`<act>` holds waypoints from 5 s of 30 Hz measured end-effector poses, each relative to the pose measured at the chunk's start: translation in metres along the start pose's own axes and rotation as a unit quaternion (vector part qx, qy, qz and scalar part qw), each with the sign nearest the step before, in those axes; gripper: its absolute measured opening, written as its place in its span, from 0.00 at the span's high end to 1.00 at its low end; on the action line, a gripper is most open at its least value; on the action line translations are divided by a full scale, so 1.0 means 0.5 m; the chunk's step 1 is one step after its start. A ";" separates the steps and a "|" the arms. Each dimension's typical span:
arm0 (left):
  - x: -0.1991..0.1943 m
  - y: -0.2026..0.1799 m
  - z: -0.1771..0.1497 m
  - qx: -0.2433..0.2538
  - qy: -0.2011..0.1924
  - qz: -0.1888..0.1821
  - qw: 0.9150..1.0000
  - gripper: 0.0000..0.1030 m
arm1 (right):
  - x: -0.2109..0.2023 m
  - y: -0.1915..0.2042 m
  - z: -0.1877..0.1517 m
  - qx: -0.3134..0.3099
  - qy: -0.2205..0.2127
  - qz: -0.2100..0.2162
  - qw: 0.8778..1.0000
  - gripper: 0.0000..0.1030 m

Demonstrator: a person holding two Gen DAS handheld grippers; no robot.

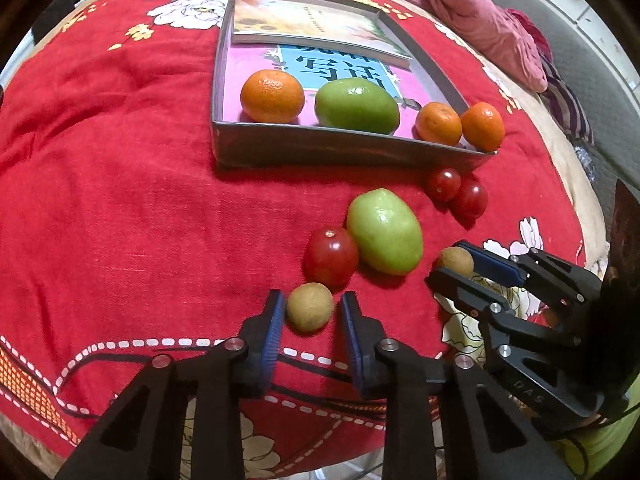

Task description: Organize fruits

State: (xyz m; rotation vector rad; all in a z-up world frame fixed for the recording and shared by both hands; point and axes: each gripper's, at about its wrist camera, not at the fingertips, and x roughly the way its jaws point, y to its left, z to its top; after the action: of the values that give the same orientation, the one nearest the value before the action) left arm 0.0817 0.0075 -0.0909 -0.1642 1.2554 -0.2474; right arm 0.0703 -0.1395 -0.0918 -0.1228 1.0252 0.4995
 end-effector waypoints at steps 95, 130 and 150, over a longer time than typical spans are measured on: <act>-0.139 0.014 0.165 -0.021 -0.142 0.007 0.990 0.77 | -0.205 -0.090 0.158 0.038 -0.183 -0.034 0.982 0.72; -0.035 0.007 0.167 0.005 -0.110 0.023 0.994 0.77 | 0.001 -0.038 0.165 -0.006 -0.072 -0.017 0.997 0.72; -0.034 0.008 0.169 0.002 -0.110 0.020 0.994 0.77 | 0.037 -0.042 0.168 0.010 -0.044 -0.013 0.999 0.72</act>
State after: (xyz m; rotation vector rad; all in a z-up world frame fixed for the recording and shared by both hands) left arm 0.1577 0.0152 -0.0505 -0.1580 1.0378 -0.1923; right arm 0.1539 -0.1242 -0.0663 -0.0958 0.9406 0.4677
